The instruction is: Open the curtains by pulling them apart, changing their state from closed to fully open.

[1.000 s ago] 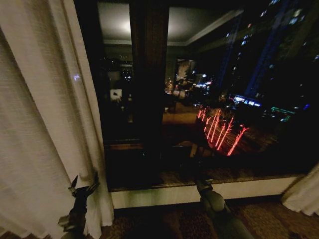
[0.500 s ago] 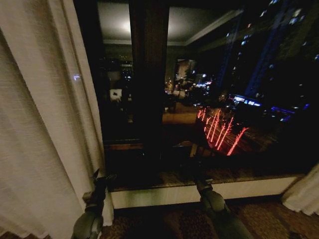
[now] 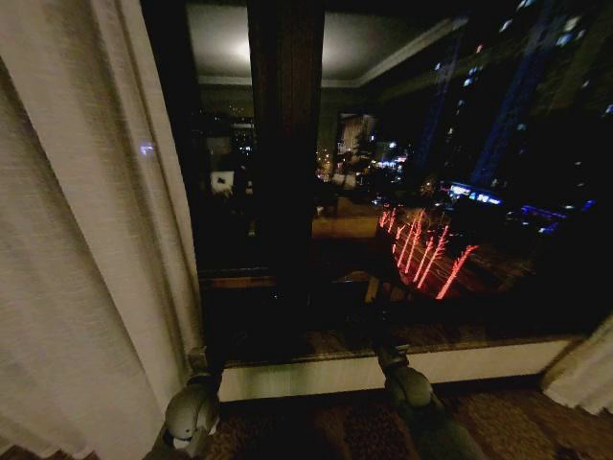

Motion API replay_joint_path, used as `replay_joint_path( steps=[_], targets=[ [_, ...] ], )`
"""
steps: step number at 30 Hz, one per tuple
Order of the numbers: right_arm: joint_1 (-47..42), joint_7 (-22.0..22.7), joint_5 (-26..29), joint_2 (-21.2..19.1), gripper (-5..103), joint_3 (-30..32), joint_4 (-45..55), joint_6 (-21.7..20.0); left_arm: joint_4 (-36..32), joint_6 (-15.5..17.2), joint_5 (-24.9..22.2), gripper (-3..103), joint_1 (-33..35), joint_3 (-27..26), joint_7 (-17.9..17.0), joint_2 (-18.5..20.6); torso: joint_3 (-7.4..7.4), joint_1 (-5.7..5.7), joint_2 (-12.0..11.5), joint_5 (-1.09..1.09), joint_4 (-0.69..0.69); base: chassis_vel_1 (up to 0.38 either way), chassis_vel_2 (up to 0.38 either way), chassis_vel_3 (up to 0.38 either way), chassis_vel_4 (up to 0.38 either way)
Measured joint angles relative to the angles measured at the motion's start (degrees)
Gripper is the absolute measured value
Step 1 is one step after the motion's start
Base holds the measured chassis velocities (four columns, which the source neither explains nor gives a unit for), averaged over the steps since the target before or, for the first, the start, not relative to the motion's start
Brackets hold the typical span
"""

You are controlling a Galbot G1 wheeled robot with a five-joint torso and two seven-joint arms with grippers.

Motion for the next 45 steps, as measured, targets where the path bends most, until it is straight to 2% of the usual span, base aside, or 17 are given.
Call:
replay_joint_path(
  steps=[1, 4, 6, 7, 9, 16, 19, 20, 22, 24, 32, 35, 36, 38, 45],
  targets=[
    [0.0, 0.0, 0.0, 0.0, 100, 0.0, 0.0, 0.0, 0.6, -0.7, 0.0, 100, -0.4, 0.0, 0.4, 0.5, 0.00, 0.00, 0.0, -0.01, 0.00, 0.000, 0.000, 0.000, 0.000],
    [0.0, 0.0, 0.0, 0.0, 100, 0.0, 0.0, 0.0, 6.0, -8.7, -0.1, 100, -4.3, -0.8, 4.7, 5.9, 0.00, 0.00, 0.0, 0.00, -0.01, 0.000, 0.000, 0.000, 0.000],
    [0.0, 0.0, 0.0, 0.0, 100, 0.0, 0.0, 0.0, 6.6, -9.7, -0.1, 100, -4.7, -1.0, 5.2, 6.5, 0.00, 0.00, 0.0, -0.01, -0.01, 0.000, 0.000, 0.000, 0.000],
    [0.0, 0.0, 0.0, 0.0, 100, 0.0, 0.0, 0.0, 8.8, -12.9, -0.1, 100, -6.2, -1.4, 6.9, 8.6, 0.00, 0.00, 0.0, 0.00, -0.01, 0.000, 0.000, 0.000, 0.000],
    [0.0, 0.0, 0.0, 0.0, 100, 0.0, 0.0, 0.0, 9.8, -14.6, -0.1, 100, -7.0, -1.6, 7.8, 9.6, 0.00, 0.00, 0.0, 0.00, 0.00, 0.000, 0.000, 0.000, 0.000],
    [0.0, 0.0, 0.0, 0.0, 100, 0.0, 0.0, 0.0, 10.2, -15.8, -0.1, 100, -7.0, -1.6, 8.2, 9.9, 0.00, 0.00, 0.0, 0.01, -0.01, 0.000, 0.000, 0.000, 0.000],
    [0.0, 0.0, 0.0, 0.0, 100, 0.0, 0.0, 0.0, 9.7, -20.9, 0.7, 100, -4.9, -1.7, 8.5, 9.3, 0.00, 0.00, 0.0, 0.00, -0.01, 0.000, 0.000, 0.000, 0.000],
    [0.0, 0.0, 0.0, 0.0, 100, 0.0, 0.0, 0.0, 9.7, -20.9, 0.7, 100, -4.9, -1.7, 8.5, 9.3, 0.00, 0.00, 0.0, 0.00, -0.01, 0.000, 0.000, 0.000, 0.000],
    [0.0, 0.0, 0.0, 0.0, 100, 0.0, 0.0, 0.0, 9.0, -26.2, 1.7, 100, -2.5, -2.0, 8.7, 8.5, 0.00, 0.00, 0.0, 0.00, 0.01, 0.000, 0.000, 0.000, 0.000],
    [0.0, 0.0, 0.0, 0.0, 100, 0.0, 0.0, 0.0, 8.8, -28.0, 2.0, 100, -1.7, -2.0, 8.8, 8.3, 0.00, 0.00, 0.0, 0.00, 0.01, 0.000, 0.000, 0.000, 0.000],
    [0.0, 0.0, 0.0, 0.0, 100, 0.0, 0.0, 0.0, 8.1, -28.7, 2.7, 100, -0.7, -2.2, 8.3, 7.8, 0.00, 0.00, 0.0, 0.01, -0.02, 0.000, 0.000, 0.000, 0.000],
    [0.0, 0.0, 0.0, 0.0, 100, 0.0, 0.0, 0.0, 4.0, -28.7, 7.0, 100, 4.8, -3.2, 3.5, 5.1, 0.00, 0.01, 0.0, -0.02, -0.01, 0.000, 0.000, 0.000, 0.000],
    [0.0, 0.0, 0.0, 0.0, 100, 0.0, 0.0, 0.0, 4.0, -28.7, 7.0, 100, 4.8, -3.2, 3.5, 5.1, 0.00, 0.01, 0.0, -0.02, -0.01, 0.000, 0.000, 0.000, 0.000],
    [0.0, 0.0, 0.0, 0.0, 100, 0.0, 0.0, 0.0, 0.4, -28.4, 10.9, 100, 9.8, -4.1, -1.0, 2.7, 0.00, 0.00, 0.0, 0.01, 0.04, 0.000, 0.000, 0.000, 0.000],
    [0.0, 0.0, 0.0, 0.0, 100, 0.0, 0.0, 0.0, -0.5, -28.2, 11.9, 100, 10.9, -4.4, -2.1, 2.1, -0.01, -0.01, 0.0, 0.01, -0.02, 0.000, 0.000, 0.000, 0.000]
  ],
)
